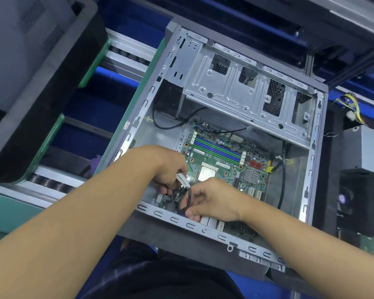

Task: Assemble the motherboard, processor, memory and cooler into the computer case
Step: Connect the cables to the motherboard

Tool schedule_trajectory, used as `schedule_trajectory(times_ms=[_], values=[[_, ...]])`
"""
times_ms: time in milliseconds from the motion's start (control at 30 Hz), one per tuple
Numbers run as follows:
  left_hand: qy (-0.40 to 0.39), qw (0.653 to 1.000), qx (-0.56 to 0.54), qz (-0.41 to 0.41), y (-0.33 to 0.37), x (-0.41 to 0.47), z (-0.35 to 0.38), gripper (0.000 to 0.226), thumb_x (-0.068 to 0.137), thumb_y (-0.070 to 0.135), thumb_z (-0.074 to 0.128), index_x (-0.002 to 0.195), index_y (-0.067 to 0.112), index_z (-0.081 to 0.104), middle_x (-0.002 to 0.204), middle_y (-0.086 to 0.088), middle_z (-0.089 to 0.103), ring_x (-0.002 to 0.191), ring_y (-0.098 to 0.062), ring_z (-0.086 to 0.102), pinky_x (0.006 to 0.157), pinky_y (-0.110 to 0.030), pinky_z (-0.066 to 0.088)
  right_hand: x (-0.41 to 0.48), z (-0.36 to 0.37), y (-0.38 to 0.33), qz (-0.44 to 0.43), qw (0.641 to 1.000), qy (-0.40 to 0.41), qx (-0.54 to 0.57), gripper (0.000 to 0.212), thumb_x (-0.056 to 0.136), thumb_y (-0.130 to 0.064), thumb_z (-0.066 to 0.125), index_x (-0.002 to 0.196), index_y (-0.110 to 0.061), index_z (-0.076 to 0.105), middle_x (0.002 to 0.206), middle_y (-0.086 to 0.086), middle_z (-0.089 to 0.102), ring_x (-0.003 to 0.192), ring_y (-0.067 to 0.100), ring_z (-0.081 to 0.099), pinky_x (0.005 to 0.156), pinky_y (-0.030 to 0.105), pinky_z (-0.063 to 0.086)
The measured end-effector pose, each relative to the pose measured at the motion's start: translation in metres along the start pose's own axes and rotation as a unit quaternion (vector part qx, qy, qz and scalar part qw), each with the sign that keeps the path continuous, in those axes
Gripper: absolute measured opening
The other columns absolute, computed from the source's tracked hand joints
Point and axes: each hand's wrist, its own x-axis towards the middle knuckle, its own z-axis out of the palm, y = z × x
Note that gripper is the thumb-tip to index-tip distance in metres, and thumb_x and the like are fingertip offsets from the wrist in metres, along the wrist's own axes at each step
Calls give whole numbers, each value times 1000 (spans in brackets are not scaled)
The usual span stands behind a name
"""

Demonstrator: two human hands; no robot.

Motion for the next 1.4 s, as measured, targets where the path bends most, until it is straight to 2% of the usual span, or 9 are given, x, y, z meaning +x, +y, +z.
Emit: schedule_trajectory(times_ms=[133, 233, 300, 400, 533, 833, 1000, 1233, 1400], values=[[4, 1000, 19, 5, -1, 0, -1, 20, 88, 0, 61, 76, 15, 59, 74, -5, 73, 59, -15, 69, 68, -33, 58, 5, 10, 2, 3, 986, 52, -156, 15, 88, -28, 78, 79, -28, 67, 82, -7, 71, 68, 1, 66, 67, 16, 56], [-1, 1000, 12, 2, 0, 0, 0, 17, 88, -2, 61, 82, 13, 61, 79, -10, 74, 59, -16, 68, 67, -32, 58, 10, 17, 5, 1, 974, 111, -198, 9, 88, -28, 78, 91, -20, 74, 84, -2, 72, 74, 13, 68, 71, 28, 57], [-4, 1000, 12, -1, 0, 0, 0, 14, 89, -2, 60, 87, 12, 62, 81, -11, 75, 59, -16, 68, 64, -30, 57, 13, 22, 7, 2, 970, 141, -198, 12, 88, -24, 77, 93, -14, 74, 85, 2, 72, 75, 17, 68, 72, 32, 56], [-6, 1000, 12, -6, -1, 0, 0, 13, 89, -1, 60, 90, 12, 62, 82, -10, 75, 60, -16, 68, 55, -25, 52, 15, 26, 9, 14, 968, 162, -191, 13, 88, -24, 77, 82, -17, 68, 88, 5, 74, 78, 20, 69, 73, 34, 56], [-7, 1000, 6, -9, -1, 1, 0, 11, 89, -1, 59, 90, 10, 62, 82, -11, 75, 59, -16, 68, 50, -24, 50, 16, 30, 14, 12, 974, 168, -150, 11, 87, -20, 77, 92, -11, 76, 88, 7, 73, 80, 22, 70, 78, 39, 57], [-6, 1000, 14, -13, -1, 0, -1, 13, 88, 0, 61, 89, 13, 59, 84, -11, 75, 60, -15, 70, 40, -18, 43, 16, 34, 17, -1, 978, 177, -112, 6, 86, -15, 78, 91, -12, 78, 85, 7, 75, 79, 21, 72, 78, 40, 58], [-8, 1000, 19, -14, 0, 0, -1, 13, 88, 1, 61, 89, 14, 61, 82, -9, 75, 65, -17, 72, 45, -22, 47, 16, 34, 17, -31, 972, 170, -160, 11, 88, -17, 76, 93, -7, 75, 86, 9, 73, 80, 24, 70, 78, 40, 57], [-18, 999, 34, -7, 1, 1, -2, 10, 88, 3, 59, 92, 11, 65, 79, -7, 75, 72, -19, 74, 76, -40, 59, 14, 32, 17, -103, 962, 156, -196, 9, 90, -16, 74, 93, -8, 72, 87, 9, 72, 79, 23, 68, 76, 41, 55], [-15, 999, 44, -9, 1, 2, -2, 14, 87, 1, 58, 92, 12, 66, 79, -7, 75, 71, -18, 74, 75, -41, 59, 18, 32, 20, -147, 945, 138, -256, 13, 94, -18, 71, 96, -5, 68, 92, 8, 67, 85, 26, 64, 77, 45, 54]])
